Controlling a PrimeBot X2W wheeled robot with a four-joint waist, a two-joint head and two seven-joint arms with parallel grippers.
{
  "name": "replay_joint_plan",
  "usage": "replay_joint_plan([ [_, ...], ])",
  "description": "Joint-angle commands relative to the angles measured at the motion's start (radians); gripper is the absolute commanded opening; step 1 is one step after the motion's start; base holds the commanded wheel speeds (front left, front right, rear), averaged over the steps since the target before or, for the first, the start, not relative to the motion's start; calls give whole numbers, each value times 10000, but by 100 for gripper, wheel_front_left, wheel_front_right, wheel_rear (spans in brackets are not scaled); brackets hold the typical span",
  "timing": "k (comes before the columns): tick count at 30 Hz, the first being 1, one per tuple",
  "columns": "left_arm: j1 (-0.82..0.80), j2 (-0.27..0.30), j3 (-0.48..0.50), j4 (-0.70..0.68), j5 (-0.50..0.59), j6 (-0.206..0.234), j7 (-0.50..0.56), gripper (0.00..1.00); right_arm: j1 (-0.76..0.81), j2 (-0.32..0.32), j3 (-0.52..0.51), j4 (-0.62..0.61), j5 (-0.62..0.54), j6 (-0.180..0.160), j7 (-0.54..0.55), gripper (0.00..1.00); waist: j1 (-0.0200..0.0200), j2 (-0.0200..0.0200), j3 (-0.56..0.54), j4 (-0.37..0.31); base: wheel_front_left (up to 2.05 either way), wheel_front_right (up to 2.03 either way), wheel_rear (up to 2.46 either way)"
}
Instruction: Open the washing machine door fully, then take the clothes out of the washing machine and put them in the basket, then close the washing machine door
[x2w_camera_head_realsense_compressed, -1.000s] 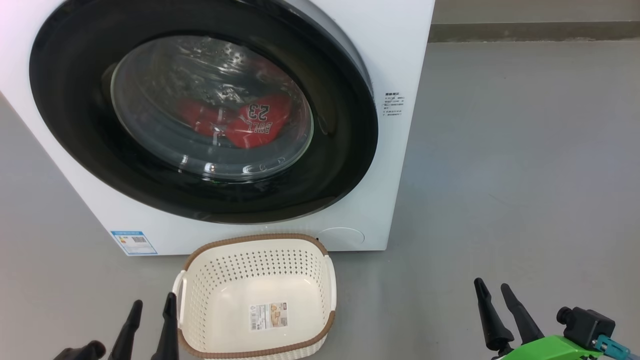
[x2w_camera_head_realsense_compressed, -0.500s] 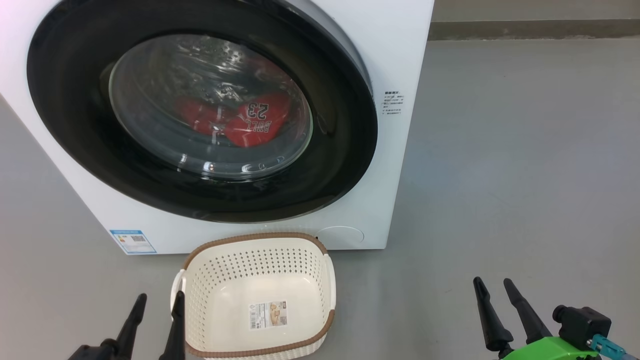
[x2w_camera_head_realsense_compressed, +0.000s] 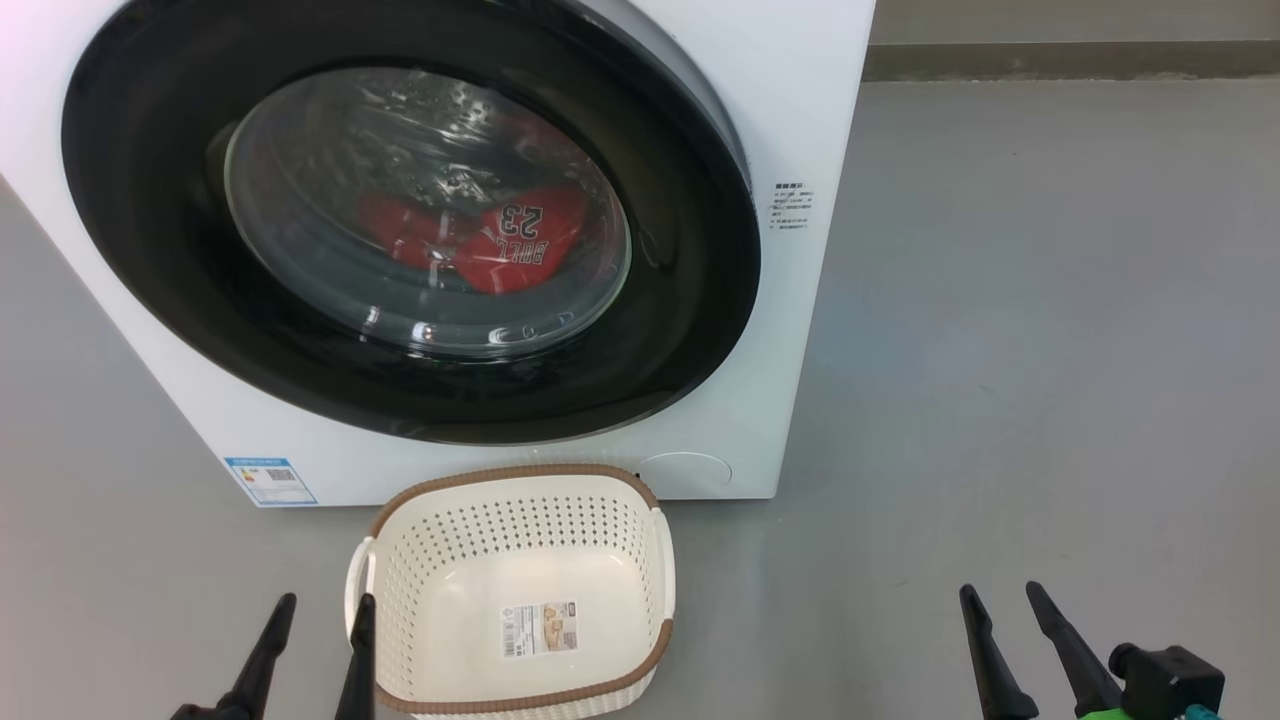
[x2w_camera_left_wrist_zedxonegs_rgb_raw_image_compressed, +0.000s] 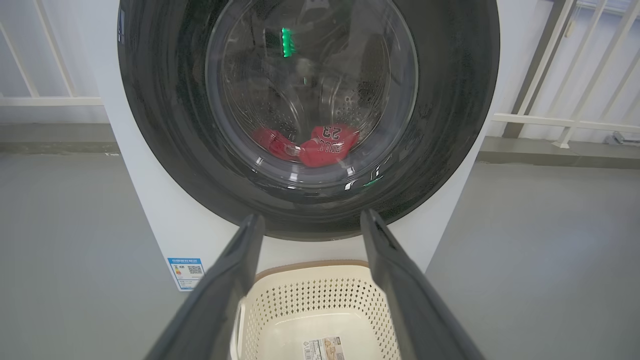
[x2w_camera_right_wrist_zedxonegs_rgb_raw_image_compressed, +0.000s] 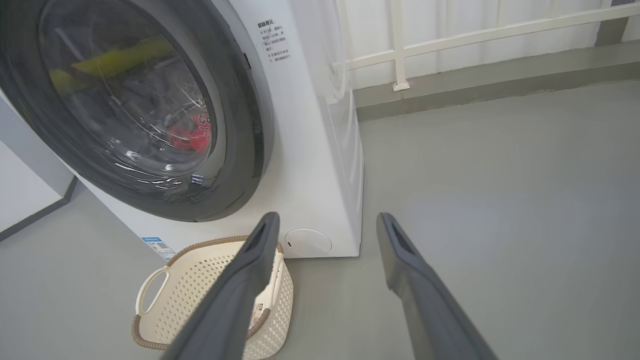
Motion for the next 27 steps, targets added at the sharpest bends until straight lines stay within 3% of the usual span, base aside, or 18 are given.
replay_joint_plan([
  [1, -181, 115, 356, -211, 301, -30, -159, 100, -102, -70, 250, -279, -341, 15, -177, 100, 0, -1, -2, 5, 0, 0, 0],
  [27, -256, 1, 419, 15, 61, -31, -230, 100, -33, 16, 94, -297, -543, 16, -247, 100, 0, -1, -5, 52, 0, 0, 0],
])
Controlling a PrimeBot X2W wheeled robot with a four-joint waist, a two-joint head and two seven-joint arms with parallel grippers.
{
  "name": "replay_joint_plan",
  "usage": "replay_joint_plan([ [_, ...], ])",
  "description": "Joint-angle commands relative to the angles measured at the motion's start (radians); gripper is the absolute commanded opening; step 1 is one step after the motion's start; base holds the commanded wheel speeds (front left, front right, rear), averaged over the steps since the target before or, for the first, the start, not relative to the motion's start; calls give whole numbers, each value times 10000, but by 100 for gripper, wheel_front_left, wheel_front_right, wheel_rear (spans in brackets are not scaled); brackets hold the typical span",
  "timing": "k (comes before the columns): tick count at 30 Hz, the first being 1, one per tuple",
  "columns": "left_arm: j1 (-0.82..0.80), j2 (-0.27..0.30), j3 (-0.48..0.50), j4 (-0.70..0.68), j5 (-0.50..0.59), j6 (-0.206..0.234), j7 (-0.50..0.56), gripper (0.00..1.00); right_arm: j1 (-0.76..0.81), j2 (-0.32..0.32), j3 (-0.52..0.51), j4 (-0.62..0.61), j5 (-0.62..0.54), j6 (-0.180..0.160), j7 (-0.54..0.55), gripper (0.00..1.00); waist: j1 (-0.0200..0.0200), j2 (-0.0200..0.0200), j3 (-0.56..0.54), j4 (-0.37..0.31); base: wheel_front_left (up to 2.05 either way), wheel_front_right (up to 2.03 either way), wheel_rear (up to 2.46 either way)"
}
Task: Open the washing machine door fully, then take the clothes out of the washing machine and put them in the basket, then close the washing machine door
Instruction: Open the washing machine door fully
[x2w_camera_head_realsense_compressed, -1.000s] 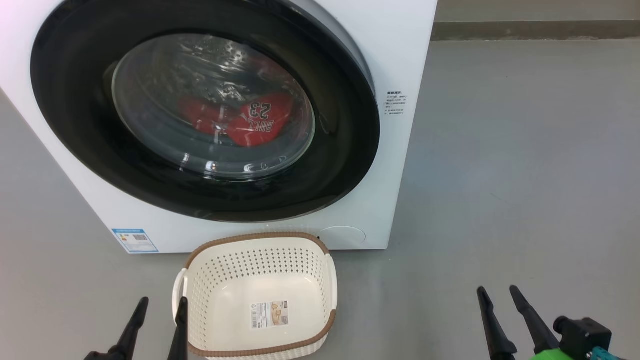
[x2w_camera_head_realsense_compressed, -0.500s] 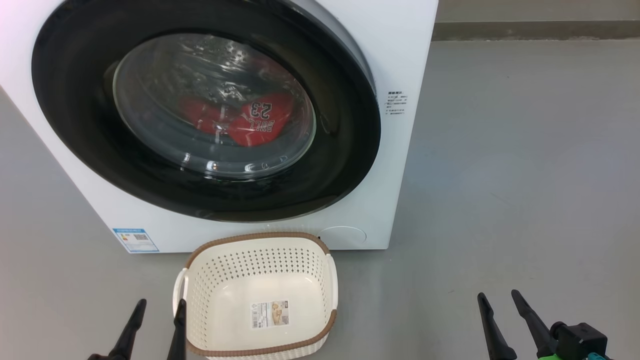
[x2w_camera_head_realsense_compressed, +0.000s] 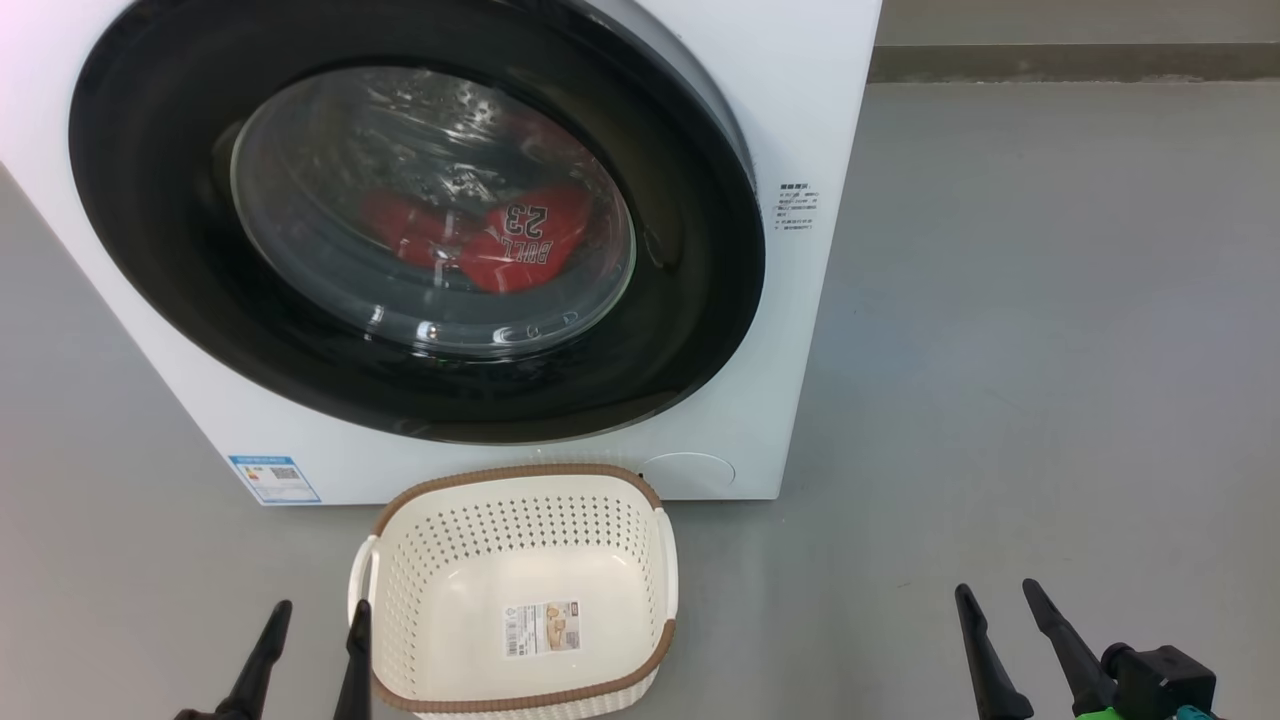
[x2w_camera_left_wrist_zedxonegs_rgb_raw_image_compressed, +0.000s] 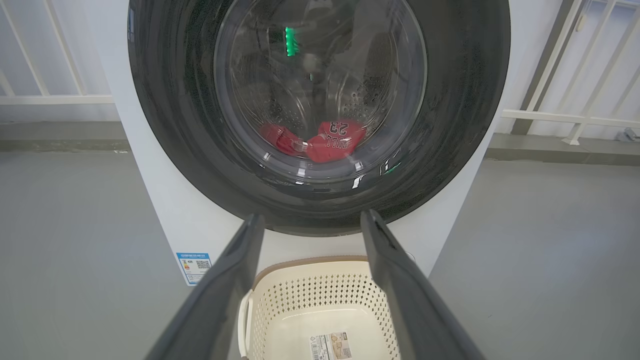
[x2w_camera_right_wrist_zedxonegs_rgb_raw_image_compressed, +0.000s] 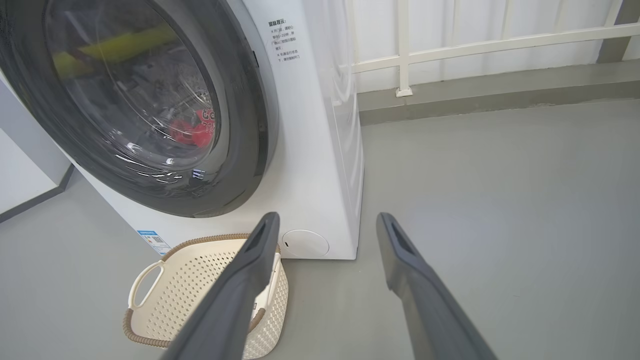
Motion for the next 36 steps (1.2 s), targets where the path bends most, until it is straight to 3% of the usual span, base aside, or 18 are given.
replay_joint_plan([
  [1, -255, 44, 295, -208, -107, -29, -120, 100, -62, -80, 166, -299, 167, 16, -122, 56, 0, 0, -1, -6, 0, 0, 0],
  [2, -252, 42, 286, -210, -112, -29, -120, 100, -102, -65, 171, -330, 269, 16, -122, 36, 0, 0, -1, -13, 0, 0, 0],
  [3, -247, 40, 275, -213, -113, -29, -120, 100, -157, -52, 198, -364, 374, 16, -122, 0, 0, 0, 0, -23, 0, 0, 0],
  [13, -495, 85, 52, -325, -154, -29, -120, 100, -1914, 64, 83, -1404, 2095, 16, -122, 0, 0, 0, 391, -66, 0, 0, 0],
  [20, -905, 169, -141, -420, -508, -29, -120, 100, -4129, -43, 0, -1257, 3102, 16, -122, 0, 0, 0, 886, 33, 0, 0, 0],
  [29, -1366, 344, -317, -489, -977, -29, -120, 100, -6645, -507, 303, -230, 4235, 16, -122, 0, 0, 0, 1485, 201, 0, 0, 0],
  [36, -1730, 477, -501, -483, -1228, -29, -120, 100, -8359, -1151, 1462, 1613, 5825, 16, -24, 0, 0, 0, 1881, 434, 0, 0, 0],
])
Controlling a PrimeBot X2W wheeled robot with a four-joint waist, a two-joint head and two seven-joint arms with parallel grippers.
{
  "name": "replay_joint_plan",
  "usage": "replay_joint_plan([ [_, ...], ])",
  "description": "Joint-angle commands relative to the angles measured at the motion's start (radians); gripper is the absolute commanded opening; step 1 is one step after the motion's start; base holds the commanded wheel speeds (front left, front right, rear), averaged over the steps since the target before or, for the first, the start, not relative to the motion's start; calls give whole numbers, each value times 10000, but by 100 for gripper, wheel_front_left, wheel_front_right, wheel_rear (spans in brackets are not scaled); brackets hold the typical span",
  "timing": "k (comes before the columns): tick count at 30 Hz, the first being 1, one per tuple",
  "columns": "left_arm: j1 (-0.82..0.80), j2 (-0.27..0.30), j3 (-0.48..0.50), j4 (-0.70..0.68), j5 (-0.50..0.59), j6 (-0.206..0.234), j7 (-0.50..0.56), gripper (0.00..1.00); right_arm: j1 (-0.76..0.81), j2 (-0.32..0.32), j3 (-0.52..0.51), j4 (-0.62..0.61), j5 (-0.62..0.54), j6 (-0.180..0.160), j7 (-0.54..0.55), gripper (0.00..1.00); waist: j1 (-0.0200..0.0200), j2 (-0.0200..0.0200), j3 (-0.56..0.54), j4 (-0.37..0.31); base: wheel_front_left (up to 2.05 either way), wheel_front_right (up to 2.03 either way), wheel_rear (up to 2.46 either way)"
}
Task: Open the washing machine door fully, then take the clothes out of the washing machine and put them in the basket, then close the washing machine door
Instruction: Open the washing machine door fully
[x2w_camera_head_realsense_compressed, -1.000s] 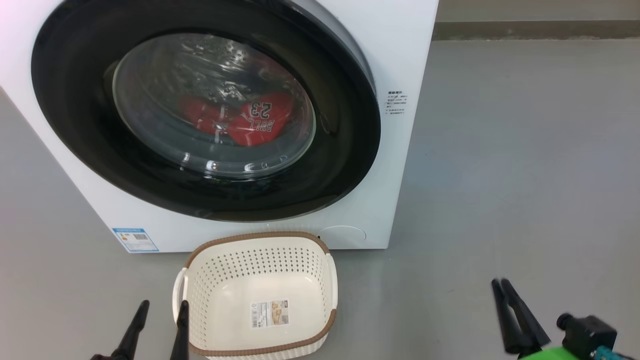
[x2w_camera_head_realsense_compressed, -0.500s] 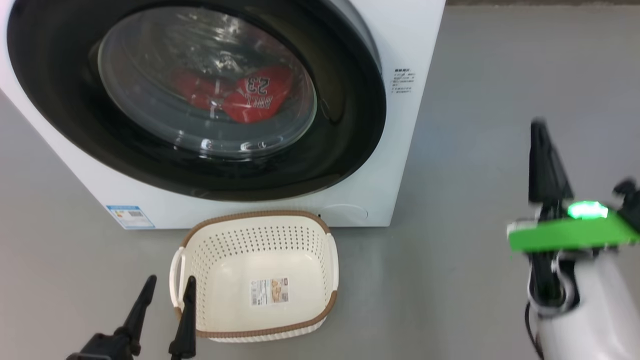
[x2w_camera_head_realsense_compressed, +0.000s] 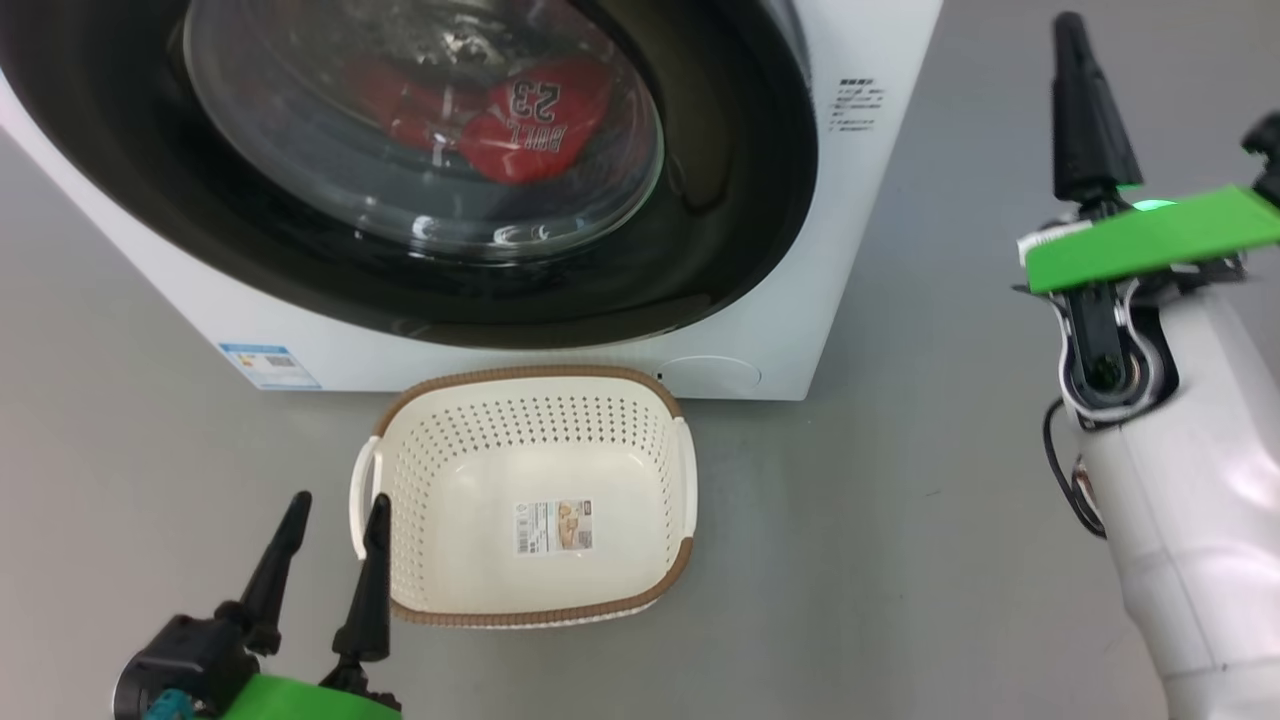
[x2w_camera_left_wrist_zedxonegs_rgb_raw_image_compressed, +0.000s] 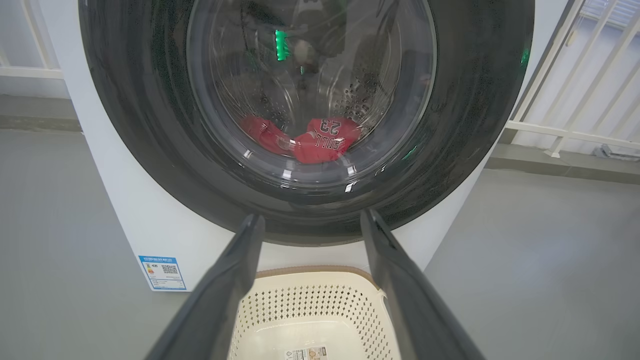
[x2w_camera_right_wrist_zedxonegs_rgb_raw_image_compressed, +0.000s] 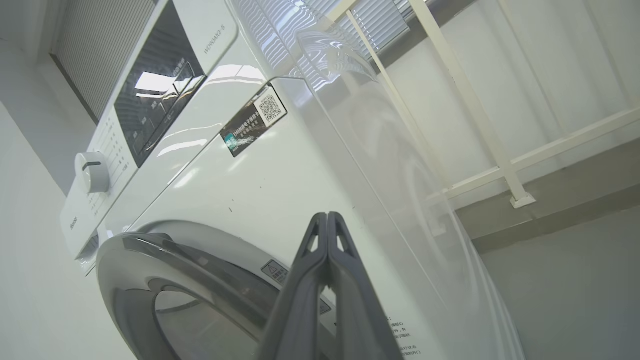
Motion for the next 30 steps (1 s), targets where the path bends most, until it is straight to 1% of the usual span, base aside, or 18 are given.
replay_joint_plan([
  [1, -361, 168, 310, -213, -139, -29, -82, 100, -397, 7, 365, 26, 404, 16, 128, 0, 0, -1, 144, 133, 0, 0, 0],
  [5, -502, 162, 286, -146, -469, -29, -82, 100, -1360, -181, 888, 934, 2151, 16, 1048, 0, 0, -1, 333, 240, 0, 0, 0],
  [8, -614, 184, 226, -138, -584, -29, -82, 100, -1910, -394, 1214, 1403, 3125, 16, 1895, 0, 0, -1, 470, 336, 0, 0, 0],
  [11, -732, 202, 176, -130, -648, -29, -82, 100, -2337, -539, 1505, 1636, 4101, 16, 2933, 0, 0, -1, 626, 424, 0, 0, 0],
  [13, -793, 210, 155, -126, -679, -29, -82, 100, -2541, -576, 1706, 1625, 4804, 16, 3815, 0, 0, -1, 720, 462, 0, 0, 0],
  [18, -922, 205, 135, -153, -743, -29, -82, 100, -2907, -782, 1828, 1776, 6242, 16, 5464, 0, 0, -1, 922, 545, 0, 0, 0],
  [22, -1014, 202, 92, -179, -787, -29, -82, 100, -3247, -732, 1758, 2253, 6877, 16, 6224, 0, 0, -1, 1037, 609, 0, 0, 0],
  [23, -1068, 213, 53, -186, -808, -29, -82, 100, -3437, -690, 1752, 2553, 7186, 16, 6757, 0, 0, -1, 1101, 657, 0, 0, 0],
  [24, -1089, 219, 46, -189, -819, -29, -82, 100, -3537, -650, 1718, 2699, 7355, 16, 6998, 0, 0, -1, 1121, 674, 0, 0, 0],
  [30, -1192, 232, -22, -210, -877, -29, -82, 100, -4217, -555, 1624, 3549, 7764, 16, 7812, 0, 0, -1, 1324, 804, 0, 0, 0],
])
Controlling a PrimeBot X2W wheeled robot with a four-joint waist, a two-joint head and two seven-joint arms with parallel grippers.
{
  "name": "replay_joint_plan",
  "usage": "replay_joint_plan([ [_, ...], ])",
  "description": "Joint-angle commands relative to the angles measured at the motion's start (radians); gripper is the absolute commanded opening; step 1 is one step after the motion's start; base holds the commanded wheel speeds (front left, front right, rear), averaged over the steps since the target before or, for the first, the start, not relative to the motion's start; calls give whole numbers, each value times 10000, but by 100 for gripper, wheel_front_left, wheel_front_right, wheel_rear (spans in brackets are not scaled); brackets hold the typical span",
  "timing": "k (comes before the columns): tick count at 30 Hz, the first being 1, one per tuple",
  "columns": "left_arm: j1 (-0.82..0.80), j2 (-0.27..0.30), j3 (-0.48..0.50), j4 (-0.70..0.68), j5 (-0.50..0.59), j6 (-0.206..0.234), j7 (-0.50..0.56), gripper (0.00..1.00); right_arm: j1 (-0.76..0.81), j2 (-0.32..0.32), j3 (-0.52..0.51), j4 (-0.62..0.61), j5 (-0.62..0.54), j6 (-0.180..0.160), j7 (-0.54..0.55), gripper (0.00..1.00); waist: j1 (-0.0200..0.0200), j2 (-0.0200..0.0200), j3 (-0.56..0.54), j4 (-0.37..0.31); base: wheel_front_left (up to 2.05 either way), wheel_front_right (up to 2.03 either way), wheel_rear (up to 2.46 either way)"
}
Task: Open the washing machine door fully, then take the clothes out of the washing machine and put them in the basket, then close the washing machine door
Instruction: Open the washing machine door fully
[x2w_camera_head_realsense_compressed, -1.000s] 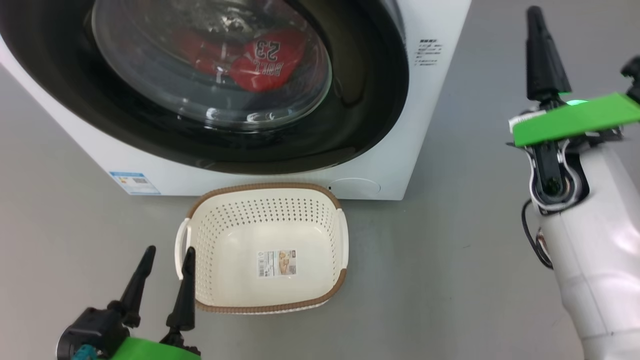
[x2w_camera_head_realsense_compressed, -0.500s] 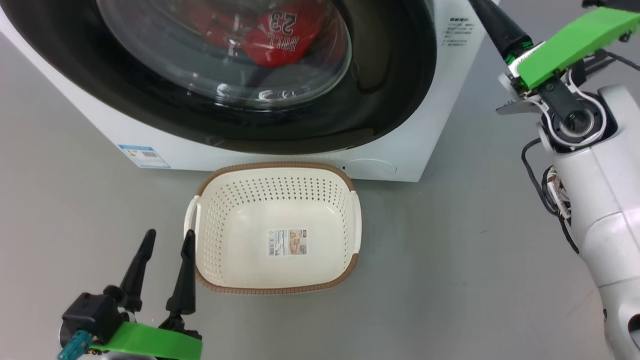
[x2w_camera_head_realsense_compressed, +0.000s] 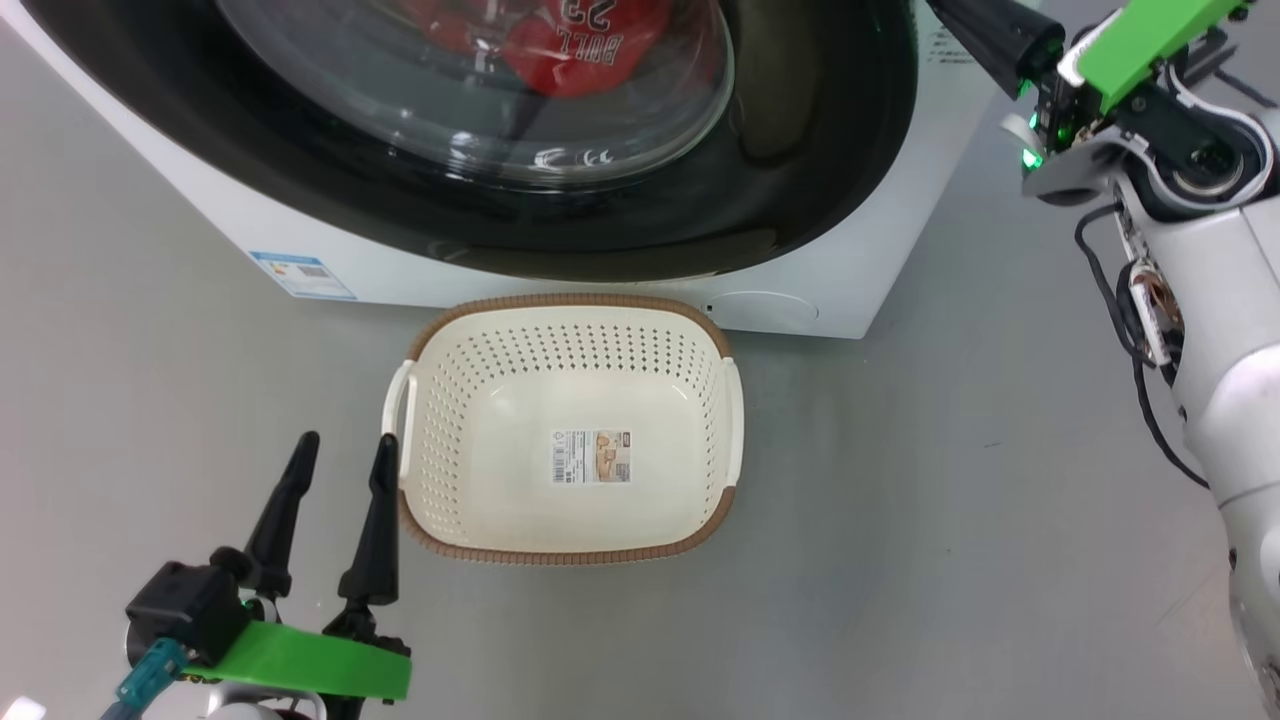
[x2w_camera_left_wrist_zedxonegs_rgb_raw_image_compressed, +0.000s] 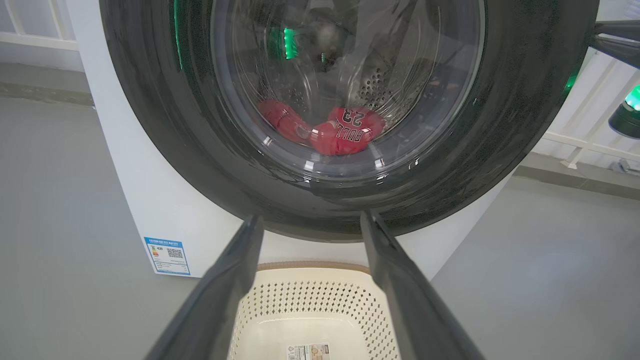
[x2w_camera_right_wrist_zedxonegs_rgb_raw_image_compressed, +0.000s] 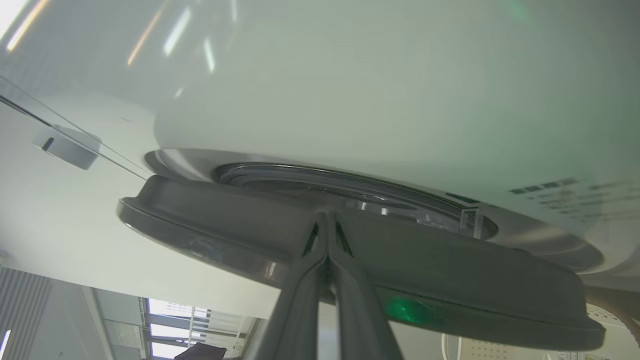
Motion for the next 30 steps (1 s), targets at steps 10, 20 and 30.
replay_joint_plan([
  [10, -432, 202, 188, -252, -211, -29, -82, 100, -938, 236, 36, 691, 20, 16, 433, 0, 0, 0, 287, 269, 0, 0, 0],
  [20, -338, 130, 67, -210, -201, -29, -82, 100, -676, 351, 97, 907, 243, 16, 1322, 0, 0, 0, 26, 278, 0, 0, 0],
  [30, -50, 118, -84, -265, -73, -29, -82, 100, 287, 433, 454, 577, 160, 16, 2145, 0, 0, 0, -529, 43, 0, 0, 0],
])
